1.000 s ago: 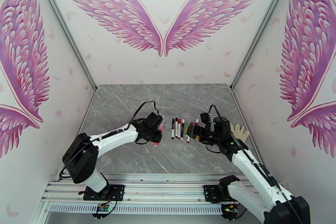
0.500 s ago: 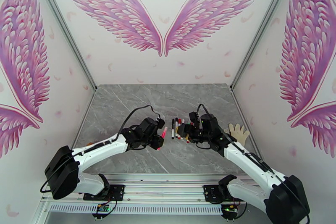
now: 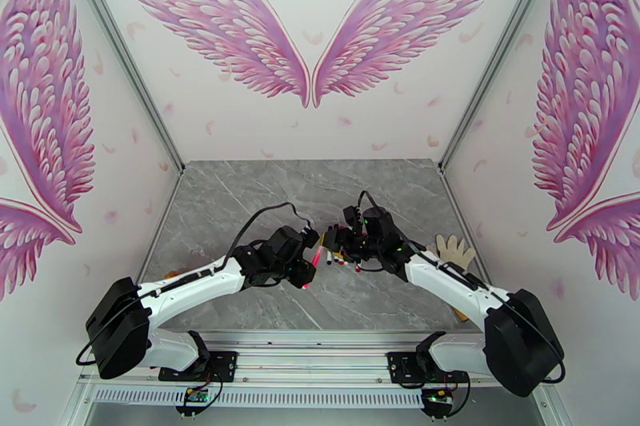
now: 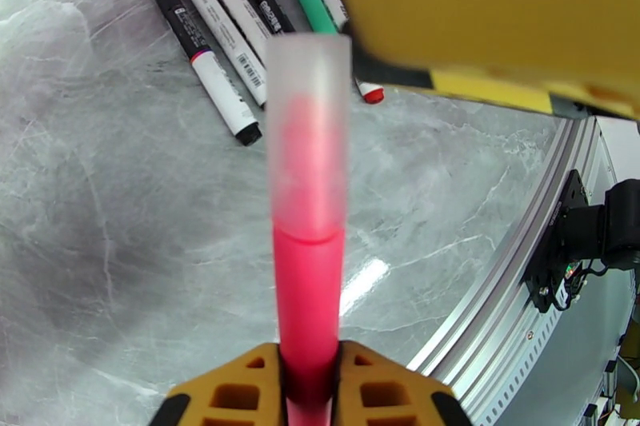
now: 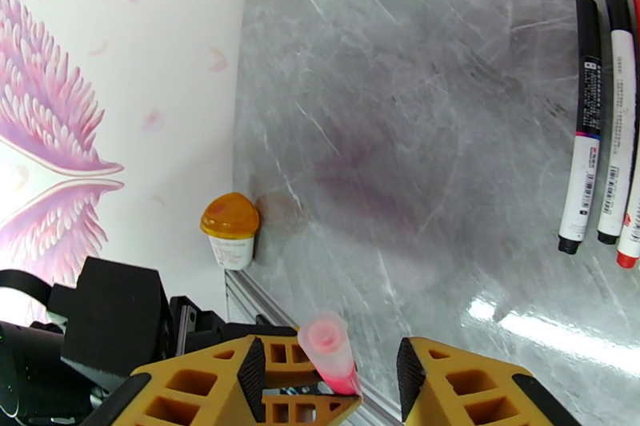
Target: Open the pen caps
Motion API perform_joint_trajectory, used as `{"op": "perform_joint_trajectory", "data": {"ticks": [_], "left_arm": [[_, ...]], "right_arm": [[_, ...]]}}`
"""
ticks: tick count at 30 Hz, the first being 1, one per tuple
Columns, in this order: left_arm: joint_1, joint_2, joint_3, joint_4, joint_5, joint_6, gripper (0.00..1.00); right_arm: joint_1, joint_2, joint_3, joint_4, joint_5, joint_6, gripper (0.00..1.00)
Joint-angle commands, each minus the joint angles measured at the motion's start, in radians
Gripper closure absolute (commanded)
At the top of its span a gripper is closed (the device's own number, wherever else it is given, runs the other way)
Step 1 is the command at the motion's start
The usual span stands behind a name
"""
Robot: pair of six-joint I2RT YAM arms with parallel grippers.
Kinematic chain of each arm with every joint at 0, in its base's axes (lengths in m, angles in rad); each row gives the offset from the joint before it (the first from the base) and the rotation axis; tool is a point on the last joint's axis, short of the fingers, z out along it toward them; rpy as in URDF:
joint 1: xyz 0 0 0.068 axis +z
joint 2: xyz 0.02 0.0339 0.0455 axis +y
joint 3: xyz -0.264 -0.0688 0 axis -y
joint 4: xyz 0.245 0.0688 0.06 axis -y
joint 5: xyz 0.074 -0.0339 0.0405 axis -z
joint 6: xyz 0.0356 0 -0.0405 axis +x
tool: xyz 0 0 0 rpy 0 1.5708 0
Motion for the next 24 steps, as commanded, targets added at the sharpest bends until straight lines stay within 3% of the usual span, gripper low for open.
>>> {"op": "perform_joint_trajectory", "data": {"ticks": [1, 24], "left_arm": [[-0.005, 0.011, 0.026, 0.004, 0.028, 0.009, 0.82], [-0.005, 0.024, 0.055, -0.013, 0.054, 0.000, 0.81]], "right_arm": [[0.018, 0.026, 0.033, 0.032, -0.012, -0.001, 0.52], [0.058, 0.073, 0.042, -0.018, 0.022, -0.050, 0.70]]}}
